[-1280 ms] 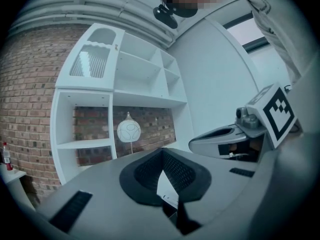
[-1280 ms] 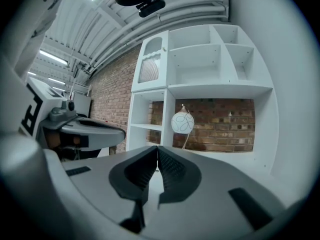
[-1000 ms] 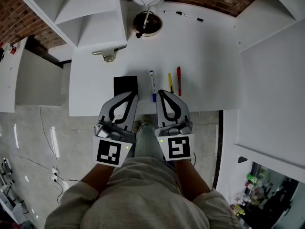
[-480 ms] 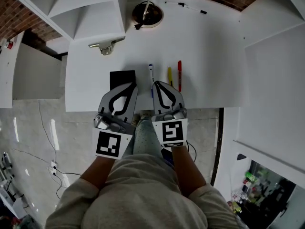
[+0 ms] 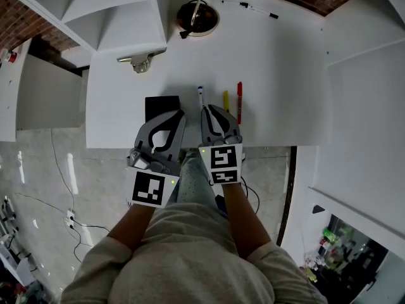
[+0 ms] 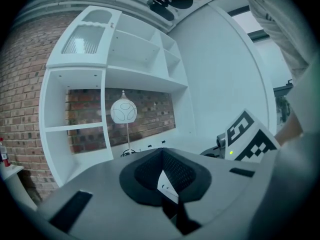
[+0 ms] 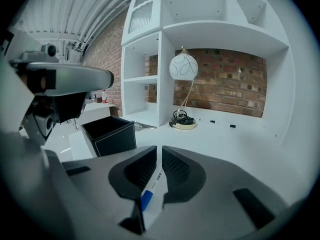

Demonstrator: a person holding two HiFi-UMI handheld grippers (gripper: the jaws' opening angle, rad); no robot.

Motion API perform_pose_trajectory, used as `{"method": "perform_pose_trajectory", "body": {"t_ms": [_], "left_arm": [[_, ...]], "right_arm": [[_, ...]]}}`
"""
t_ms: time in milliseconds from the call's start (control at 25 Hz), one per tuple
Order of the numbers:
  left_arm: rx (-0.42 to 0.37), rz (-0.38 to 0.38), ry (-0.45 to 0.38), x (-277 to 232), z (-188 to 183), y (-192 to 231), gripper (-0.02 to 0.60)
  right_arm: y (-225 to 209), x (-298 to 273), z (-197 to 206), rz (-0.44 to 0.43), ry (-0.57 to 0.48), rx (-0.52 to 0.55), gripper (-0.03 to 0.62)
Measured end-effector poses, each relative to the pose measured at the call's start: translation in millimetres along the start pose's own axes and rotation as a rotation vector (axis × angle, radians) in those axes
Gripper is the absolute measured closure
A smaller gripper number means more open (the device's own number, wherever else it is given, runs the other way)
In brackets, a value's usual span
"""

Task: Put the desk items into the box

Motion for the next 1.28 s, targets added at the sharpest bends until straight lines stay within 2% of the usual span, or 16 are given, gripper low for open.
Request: {"method": "perform_pose_trajectory", "body": {"t_ms": [120,200,800,1280], "left_arm": [[0.025,-0.005,0.017,-5.3,3.9,2.4,0.578],[0.047,-0.011,0.037,-8.5,8.1,4.3,0.578],[0.110,0.017,0.279,-26.7,47.4,2.5,0.577],[0.144,0.030,0.313,-29.6,49.2,1.6,0.577]], "right_arm": [[-2.0,-9.5,11.2,-0.002,0.063,-0.047,0.559],[-0.8,-16.1,19.2,-0.014,0.112,-0.070,0.506],[-3.3,-46.2,59.8,-0.041,0.379,-0.095,0.494],[-6.6,-62.6,75.6,-0.024,0.565,-0.145,0.493]]}}
Point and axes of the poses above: the fingertips, and each gripper's own axes: x backward along the fingers, y to its left, z out of its underside, the point moved 1 cm from there along x, backward along the fingers, and after that the axes turned 7 degrees about -y, right-handed, at the moved point
